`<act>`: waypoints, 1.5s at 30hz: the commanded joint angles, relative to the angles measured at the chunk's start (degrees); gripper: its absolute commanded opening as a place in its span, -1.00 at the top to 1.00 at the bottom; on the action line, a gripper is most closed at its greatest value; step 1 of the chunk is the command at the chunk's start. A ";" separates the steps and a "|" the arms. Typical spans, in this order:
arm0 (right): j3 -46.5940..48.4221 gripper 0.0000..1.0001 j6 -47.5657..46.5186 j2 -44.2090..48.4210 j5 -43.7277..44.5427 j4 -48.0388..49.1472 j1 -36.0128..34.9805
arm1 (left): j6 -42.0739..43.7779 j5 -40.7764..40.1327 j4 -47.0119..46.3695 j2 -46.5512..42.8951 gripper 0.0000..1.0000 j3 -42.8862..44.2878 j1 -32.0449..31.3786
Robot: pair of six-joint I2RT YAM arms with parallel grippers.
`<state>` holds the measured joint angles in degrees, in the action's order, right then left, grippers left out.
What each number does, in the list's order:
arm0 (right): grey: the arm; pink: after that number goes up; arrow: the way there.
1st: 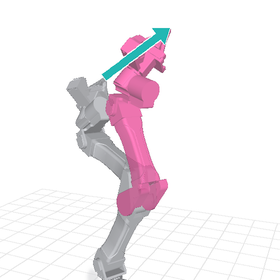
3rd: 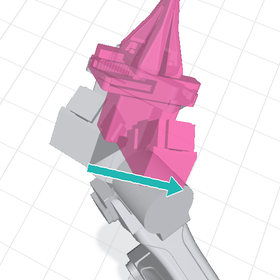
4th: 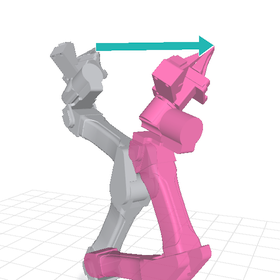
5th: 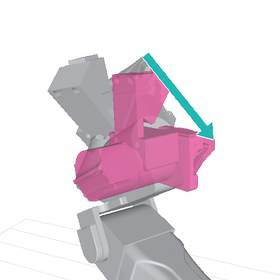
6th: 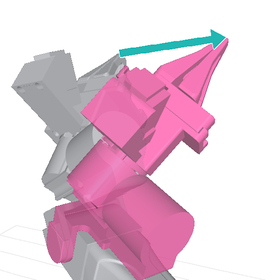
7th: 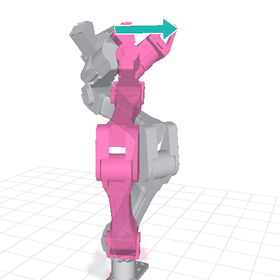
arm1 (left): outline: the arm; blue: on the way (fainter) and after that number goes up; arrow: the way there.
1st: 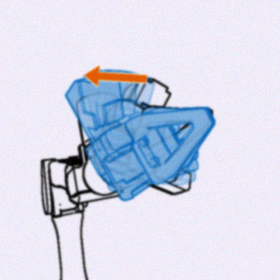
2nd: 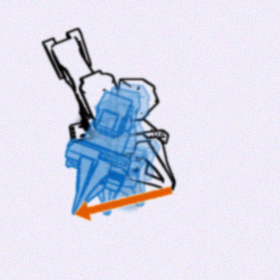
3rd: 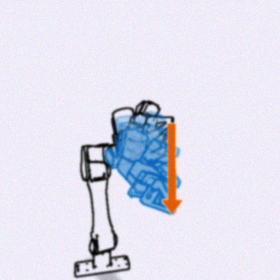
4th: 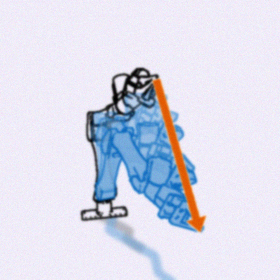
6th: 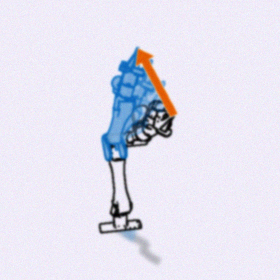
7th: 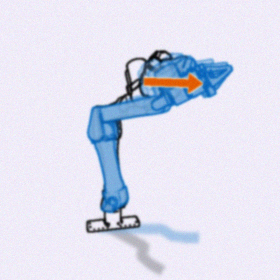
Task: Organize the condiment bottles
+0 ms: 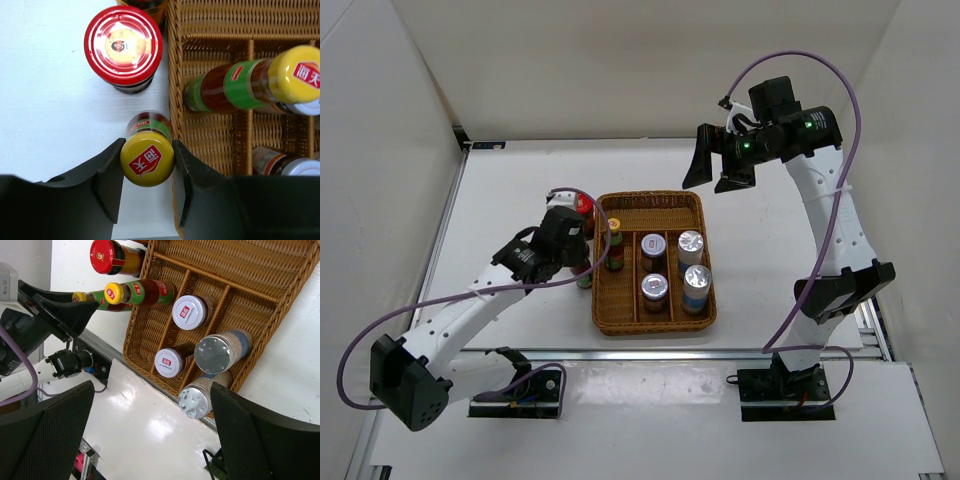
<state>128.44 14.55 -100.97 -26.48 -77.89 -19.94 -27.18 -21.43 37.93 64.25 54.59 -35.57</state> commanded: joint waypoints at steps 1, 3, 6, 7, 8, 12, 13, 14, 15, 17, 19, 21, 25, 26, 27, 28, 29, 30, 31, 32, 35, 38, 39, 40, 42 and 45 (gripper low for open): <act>-0.30 -1.00 -0.57 0.60 -1.29 -12.38 0.17 | 0.72 0.69 -0.94 -3.42 0.56 2.44 -0.38; -0.30 -1.00 -0.57 0.60 -1.29 -12.38 0.17 | 1.25 -0.88 0.29 -4.48 0.71 5.33 -0.38; -0.30 -1.00 -0.57 0.07 -1.82 -12.38 0.17 | 2.56 -1.77 2.93 -6.41 0.77 8.77 -0.38; -0.30 -1.00 -0.57 0.07 -1.82 -12.38 0.17 | 3.09 -1.77 2.94 -6.42 0.77 9.91 -0.38; -0.30 -1.00 -0.57 0.07 -1.82 -12.38 0.17 | 4.40 -1.77 3.63 -7.29 0.77 12.19 -0.38; 0.23 -1.00 -0.57 -0.45 -2.34 -12.38 0.17 | 6.88 1.03 4.69 -8.61 0.77 17.12 -0.38; 0.23 -1.00 -0.57 -0.46 -2.35 -12.38 0.17 | 7.49 1.82 4.69 -8.61 0.77 17.74 -0.38; 0.23 -1.00 -0.57 -0.46 -2.35 -12.38 0.17 | 7.49 2.70 4.69 -8.61 0.77 18.53 -0.38; 0.23 -1.00 -0.57 -0.46 -2.35 -12.38 0.17 | 7.49 4.54 4.69 -8.61 0.77 18.54 -0.38; 0.23 -1.00 -0.57 -0.46 -2.96 -12.38 0.17 | 6.96 7.00 4.69 -8.61 0.77 18.54 -0.90; 0.23 -1.00 -0.57 -0.46 -2.96 -12.38 0.17 | 5.39 7.54 4.69 -8.61 0.77 17.05 -1.43; 0.23 -1.00 -0.57 -0.46 -2.96 -12.38 0.17 | 3.37 8.16 4.69 -9.84 0.77 14.59 -2.74; -0.30 -1.00 -0.57 -0.46 -2.96 -12.38 0.17 | 0.12 9.30 4.69 -10.46 0.77 11.08 -3.97; -0.30 -1.00 -0.57 -0.46 -2.96 -12.38 0.17 | 0.11 9.30 4.69 -10.46 0.77 11.07 -3.98; -0.30 -1.00 -0.57 -0.46 -2.96 -12.38 0.17 | -0.76 9.82 4.69 -10.46 0.77 10.37 -4.50; -0.82 -1.00 -0.57 -0.46 -2.96 -12.38 0.17 | -0.77 9.83 4.69 -9.94 0.77 10.36 -5.03; -0.83 -1.00 -0.57 -0.46 -2.96 -12.38 0.17 | -1.55 9.83 4.17 -9.93 0.77 9.67 -5.03; -0.83 -1.00 -0.57 -0.46 -2.96 -12.38 0.17 | -1.56 9.83 4.17 -9.32 0.77 9.14 -5.03; -0.83 -1.00 -0.57 -0.46 -2.96 -12.38 0.17 | -2.17 9.83 4.17 -8.53 0.77 9.13 -5.64; -0.83 -1.00 -0.57 -0.46 -2.96 -12.38 0.17 | -2.18 9.83 4.17 -8.00 0.77 8.61 -6.17; -0.83 -1.00 -0.57 -0.46 -2.96 -12.38 0.17 | -3.31 9.30 2.94 -5.99 0.77 7.56 -6.79; -1.35 -1.00 -0.57 0.06 -2.96 -12.38 0.17 | -4.02 7.37 2.94 -3.18 0.77 7.02 -8.10; -1.35 -1.00 -0.57 0.07 -2.96 -12.38 0.17 | -4.02 7.37 2.94 -3.16 0.77 7.02 -8.11; -1.35 -1.00 -0.57 0.07 -2.96 -12.38 0.17 | -4.72 6.50 2.94 -2.64 0.77 6.50 -8.11; -1.87 -1.00 -0.57 0.07 -2.96 -12.38 0.17 | -5.34 5.79 2.94 -1.85 0.77 5.97 -8.72; -1.88 -1.00 -0.57 0.07 -2.96 -12.38 0.17 | -5.87 4.04 2.94 -0.26 0.74 5.44 -9.34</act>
<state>126.87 14.55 -101.62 -28.42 -77.87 -19.94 -31.38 -14.17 44.62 65.21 59.46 -44.42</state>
